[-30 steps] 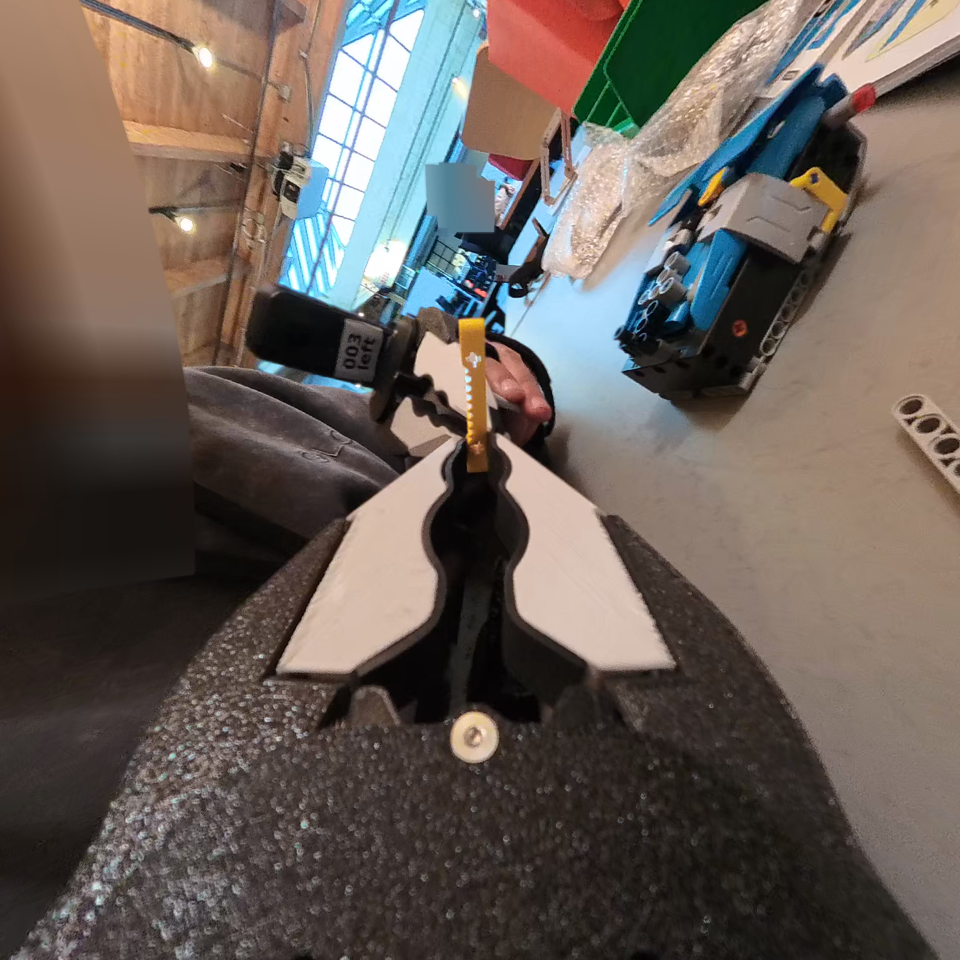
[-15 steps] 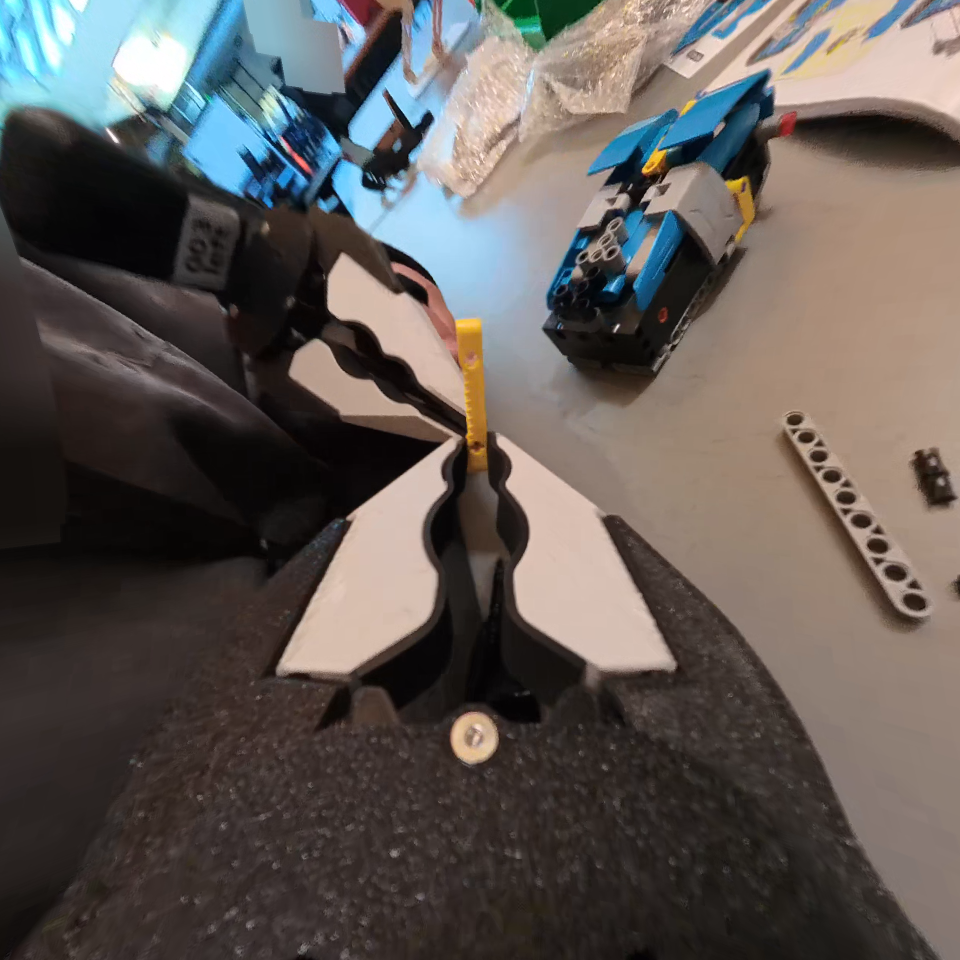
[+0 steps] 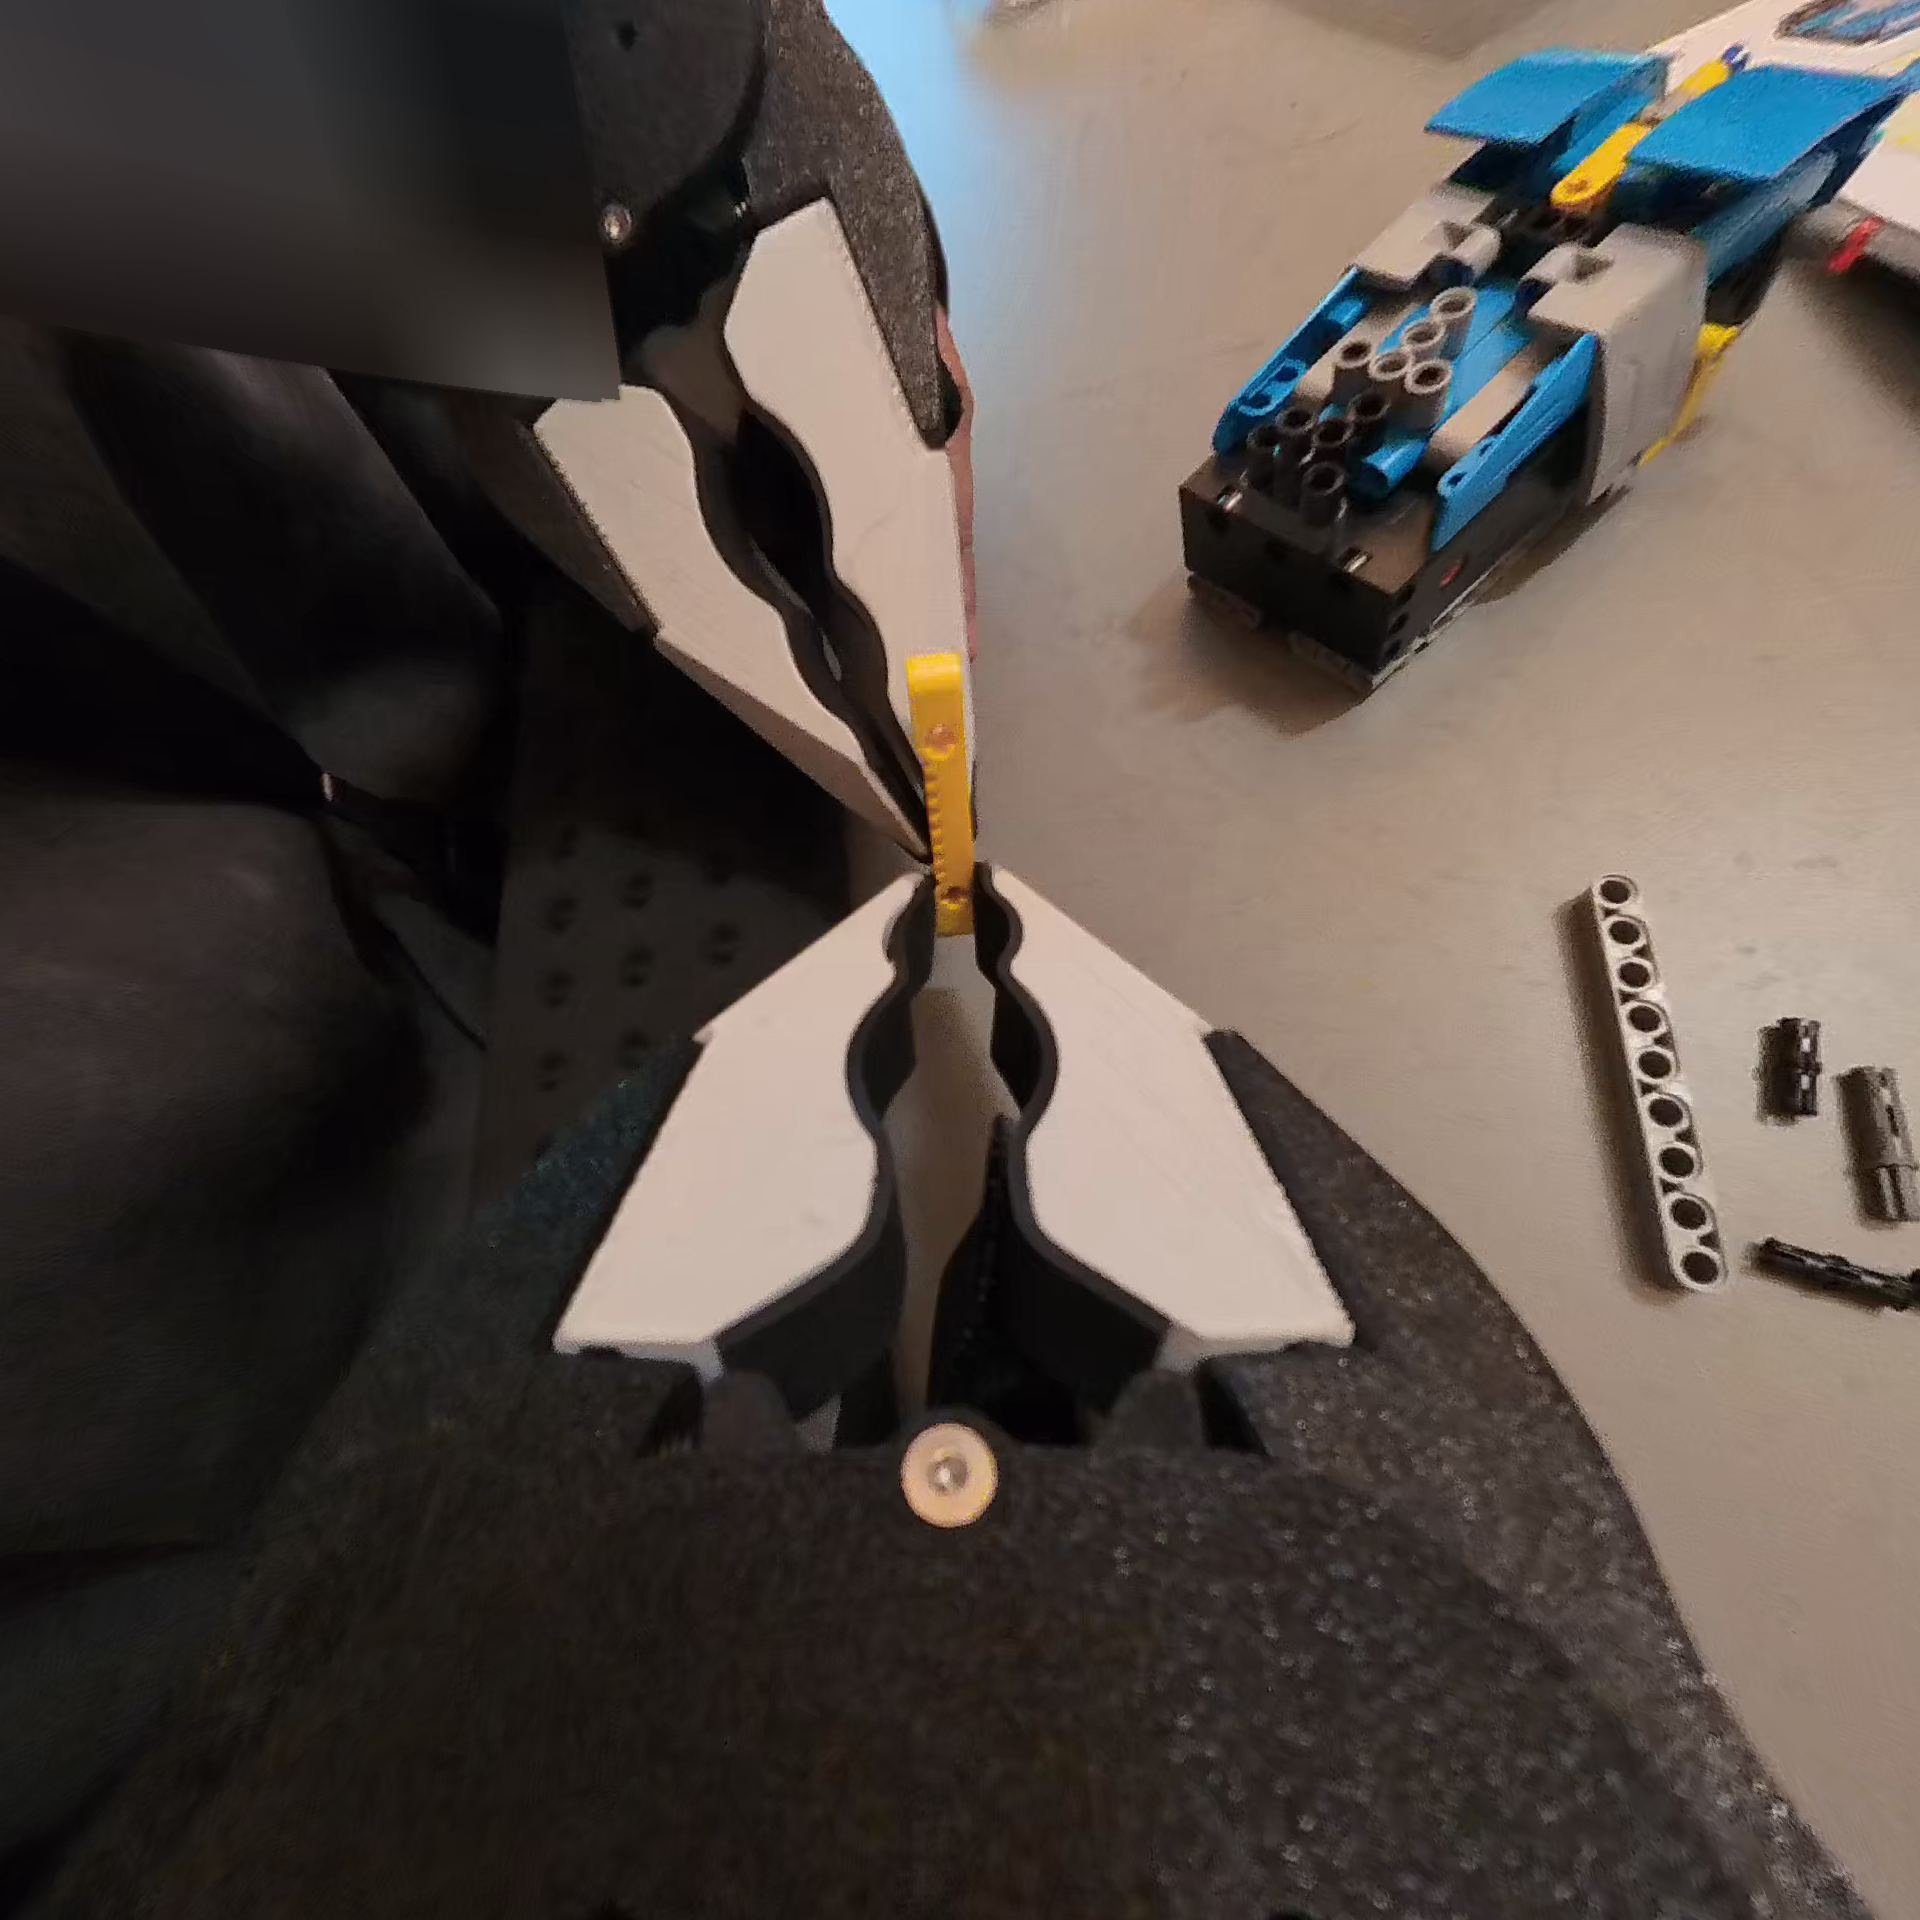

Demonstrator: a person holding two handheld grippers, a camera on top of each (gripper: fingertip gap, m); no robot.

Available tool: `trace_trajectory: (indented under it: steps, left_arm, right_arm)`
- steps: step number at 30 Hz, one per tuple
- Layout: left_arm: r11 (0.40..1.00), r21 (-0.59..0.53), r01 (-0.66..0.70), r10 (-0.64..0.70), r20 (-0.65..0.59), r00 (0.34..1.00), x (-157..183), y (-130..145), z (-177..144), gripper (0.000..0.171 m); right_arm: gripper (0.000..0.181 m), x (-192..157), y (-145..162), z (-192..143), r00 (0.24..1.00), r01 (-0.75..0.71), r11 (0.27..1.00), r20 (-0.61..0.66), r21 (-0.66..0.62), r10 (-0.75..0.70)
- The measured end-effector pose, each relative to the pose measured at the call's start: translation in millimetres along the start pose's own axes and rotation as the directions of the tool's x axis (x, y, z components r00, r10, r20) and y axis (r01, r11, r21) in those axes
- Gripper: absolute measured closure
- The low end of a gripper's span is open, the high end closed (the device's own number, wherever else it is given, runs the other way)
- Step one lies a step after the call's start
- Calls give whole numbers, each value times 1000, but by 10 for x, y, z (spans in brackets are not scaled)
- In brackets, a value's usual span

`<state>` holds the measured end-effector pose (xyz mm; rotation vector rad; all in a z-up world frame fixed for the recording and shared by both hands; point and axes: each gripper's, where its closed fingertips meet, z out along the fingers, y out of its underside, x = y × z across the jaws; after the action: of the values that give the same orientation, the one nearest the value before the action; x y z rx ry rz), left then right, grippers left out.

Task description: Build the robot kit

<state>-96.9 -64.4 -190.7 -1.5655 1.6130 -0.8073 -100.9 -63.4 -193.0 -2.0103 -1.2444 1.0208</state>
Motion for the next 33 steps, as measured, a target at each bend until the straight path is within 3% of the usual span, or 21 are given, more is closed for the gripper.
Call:
trace_trajectory:
  steps: [3, 5, 14, 22, 33]
  left_arm:
    - [998, 40, 50, -50, -2, 999, -43, -52, -37, 171]
    - [989, 107, 105, -101, -40, 994, -51, -158, -103, 171]
    - [969, 177, 169, -162, -56, 985, -104, -262, -157, 171]
    - [841, 425, 334, -304, -140, 942, -248, -664, -389, 171]
    - [800, 459, 385, -348, -167, 923, -317, -701, -447, 170]
  right_arm:
    - [175, 22, -45, -6, 1000, 1, 999, -6, 34, -1]
    - [175, -20, -152, -78, 996, -61, 991, 72, 118, 53]
    - [175, -11, -278, -140, 993, -84, 974, 97, 211, 64]
    - [175, -55, -748, -441, 937, -308, 823, 302, 477, 175]
    - [174, -26, -754, -432, 935, -320, 813, 301, 486, 188]
